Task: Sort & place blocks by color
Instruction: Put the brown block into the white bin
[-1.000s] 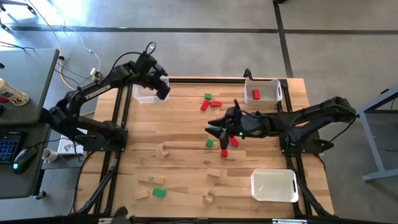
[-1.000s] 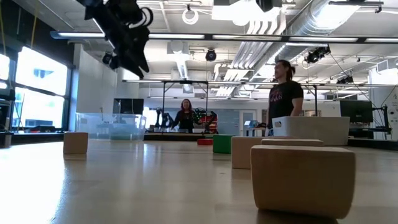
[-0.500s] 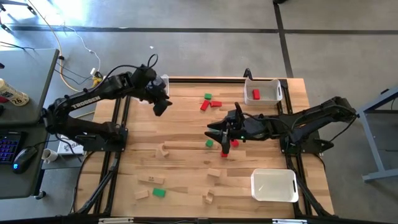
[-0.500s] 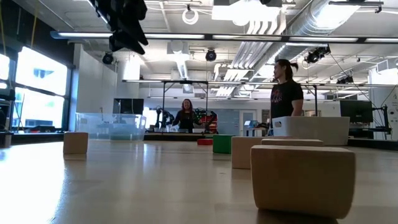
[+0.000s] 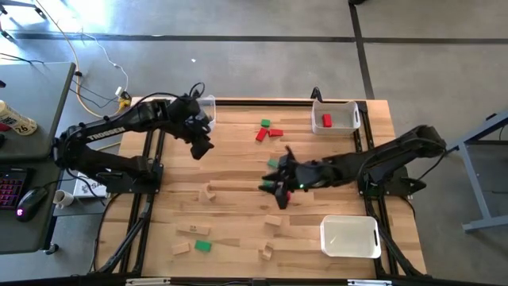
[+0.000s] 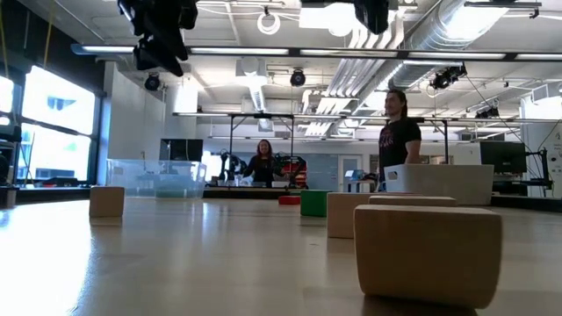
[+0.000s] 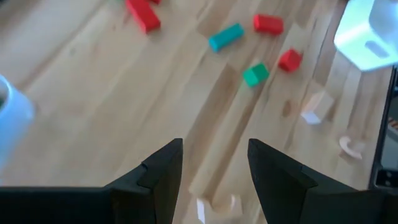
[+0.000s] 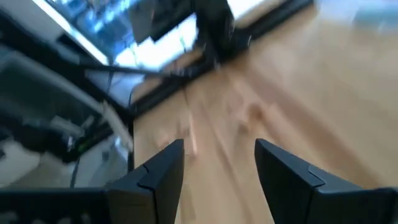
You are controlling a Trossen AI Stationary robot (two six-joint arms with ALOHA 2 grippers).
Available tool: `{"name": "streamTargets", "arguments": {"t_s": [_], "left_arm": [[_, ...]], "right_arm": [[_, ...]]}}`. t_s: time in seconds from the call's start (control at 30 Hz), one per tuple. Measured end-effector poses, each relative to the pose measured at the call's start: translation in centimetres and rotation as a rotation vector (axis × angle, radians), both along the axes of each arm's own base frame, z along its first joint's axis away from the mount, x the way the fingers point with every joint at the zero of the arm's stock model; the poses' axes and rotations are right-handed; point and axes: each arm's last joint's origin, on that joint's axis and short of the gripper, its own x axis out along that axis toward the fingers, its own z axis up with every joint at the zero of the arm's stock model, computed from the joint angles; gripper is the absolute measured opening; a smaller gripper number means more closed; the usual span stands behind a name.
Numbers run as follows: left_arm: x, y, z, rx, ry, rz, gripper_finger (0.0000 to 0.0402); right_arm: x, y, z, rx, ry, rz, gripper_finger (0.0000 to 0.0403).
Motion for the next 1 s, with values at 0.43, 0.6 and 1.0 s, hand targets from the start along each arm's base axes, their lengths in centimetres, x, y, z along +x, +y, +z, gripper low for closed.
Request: {"name": "streamTargets", "arguments": {"t_s": [0.43,0.6,1.0], "left_arm": [[0.9,-2.9,-0.1,-0.135,0.019,0.066,0.0170],[1.3,-4.0,-0.2,-0.133,0.030,0.103,0.0170],[1.7,-6.5,-0.2,-0.119,0.036,0.181,0.0170]], "right_arm": [[0.7,2.9,-4.8,-0.053,0.248,0.292,0.0183],[0.1,3.6,-6.0,-0.085,0.353,0.357,0.0185],[1.1,4.4,-10.8,-0.173,0.521,0.396,0.0233]]}}
